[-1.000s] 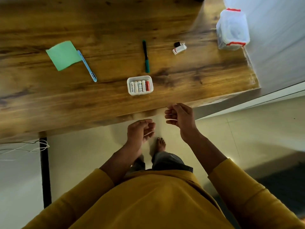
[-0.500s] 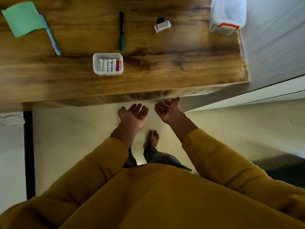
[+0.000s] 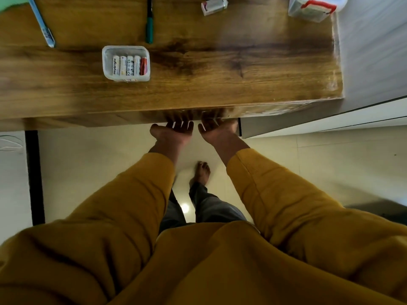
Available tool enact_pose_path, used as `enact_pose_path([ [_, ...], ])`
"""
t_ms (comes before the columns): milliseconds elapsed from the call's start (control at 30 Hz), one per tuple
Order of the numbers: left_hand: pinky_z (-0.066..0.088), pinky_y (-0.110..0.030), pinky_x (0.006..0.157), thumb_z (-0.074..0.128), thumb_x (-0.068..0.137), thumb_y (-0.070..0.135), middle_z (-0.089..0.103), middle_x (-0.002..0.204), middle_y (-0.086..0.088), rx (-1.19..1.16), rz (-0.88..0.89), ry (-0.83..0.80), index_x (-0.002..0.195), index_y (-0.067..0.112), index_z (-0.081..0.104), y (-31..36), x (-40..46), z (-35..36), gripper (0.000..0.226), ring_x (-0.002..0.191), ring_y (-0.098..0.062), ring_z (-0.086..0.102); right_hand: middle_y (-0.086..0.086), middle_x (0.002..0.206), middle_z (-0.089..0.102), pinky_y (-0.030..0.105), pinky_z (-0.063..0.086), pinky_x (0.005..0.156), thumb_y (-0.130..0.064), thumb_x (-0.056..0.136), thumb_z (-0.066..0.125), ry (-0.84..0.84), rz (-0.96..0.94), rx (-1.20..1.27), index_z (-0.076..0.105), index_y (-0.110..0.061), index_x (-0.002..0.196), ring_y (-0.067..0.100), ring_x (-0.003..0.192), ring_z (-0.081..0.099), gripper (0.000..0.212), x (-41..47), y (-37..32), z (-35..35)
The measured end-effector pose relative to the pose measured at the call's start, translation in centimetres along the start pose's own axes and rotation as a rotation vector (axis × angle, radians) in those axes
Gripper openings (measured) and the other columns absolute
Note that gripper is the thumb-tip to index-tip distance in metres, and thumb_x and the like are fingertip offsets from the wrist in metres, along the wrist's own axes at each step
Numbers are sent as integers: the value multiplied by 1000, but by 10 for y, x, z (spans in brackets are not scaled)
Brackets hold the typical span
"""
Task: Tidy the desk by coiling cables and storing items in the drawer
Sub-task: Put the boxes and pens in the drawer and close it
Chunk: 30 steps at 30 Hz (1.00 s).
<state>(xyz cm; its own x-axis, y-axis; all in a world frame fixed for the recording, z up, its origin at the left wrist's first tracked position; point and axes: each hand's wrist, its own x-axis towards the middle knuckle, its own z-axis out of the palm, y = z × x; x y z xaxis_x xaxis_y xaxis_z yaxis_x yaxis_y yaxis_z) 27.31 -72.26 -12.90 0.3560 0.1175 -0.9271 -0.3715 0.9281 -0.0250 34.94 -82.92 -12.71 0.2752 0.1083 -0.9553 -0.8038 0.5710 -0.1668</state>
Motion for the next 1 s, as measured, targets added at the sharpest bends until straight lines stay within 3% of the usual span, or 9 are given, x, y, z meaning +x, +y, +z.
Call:
enact_pose_path([
  [300,35,-50,119,21,103,64,65,129,-18,54,-34,-65,116,7,63,5,3,-6,72,124,-35,60,14,127,71,53,39,114,-45,101,31,-60,32,54,64,-16,132,31,118,66,54,14,2,-11],
  [533,35,-46,121,21,100,66,60,147,-7,59,-53,-70,104,12,61,11,5,-12,68,131,-29,59,13,131,68,51,42,107,-55,104,25,-86,33,39,63,-16,126,30,122,64,58,12,3,-17],
  [667,35,-46,121,21,100,67,61,146,-8,56,-53,-67,101,12,61,10,0,-21,67,133,-29,58,13,120,70,50,45,101,-57,104,27,-70,35,29,64,-17,121,30,119,65,57,11,8,-25],
  [800,35,-47,120,19,101,66,65,139,-11,82,-76,-59,97,12,60,9,-5,-33,68,129,-33,61,14,127,70,49,47,104,-59,104,29,-60,37,26,65,-14,115,31,118,68,58,9,12,-37],
  [900,33,-48,122,20,102,65,65,140,-13,128,-81,-63,106,11,60,9,-8,-43,67,127,-36,62,16,129,70,49,46,106,-62,103,30,-66,37,29,65,-14,124,31,119,68,63,8,15,-46],
  [1000,31,-48,123,22,102,66,67,136,-16,170,-85,-75,102,10,61,10,-10,-52,68,126,-37,63,16,129,69,49,47,104,-63,102,32,-59,39,33,63,-15,135,32,119,67,66,6,17,-53],
])
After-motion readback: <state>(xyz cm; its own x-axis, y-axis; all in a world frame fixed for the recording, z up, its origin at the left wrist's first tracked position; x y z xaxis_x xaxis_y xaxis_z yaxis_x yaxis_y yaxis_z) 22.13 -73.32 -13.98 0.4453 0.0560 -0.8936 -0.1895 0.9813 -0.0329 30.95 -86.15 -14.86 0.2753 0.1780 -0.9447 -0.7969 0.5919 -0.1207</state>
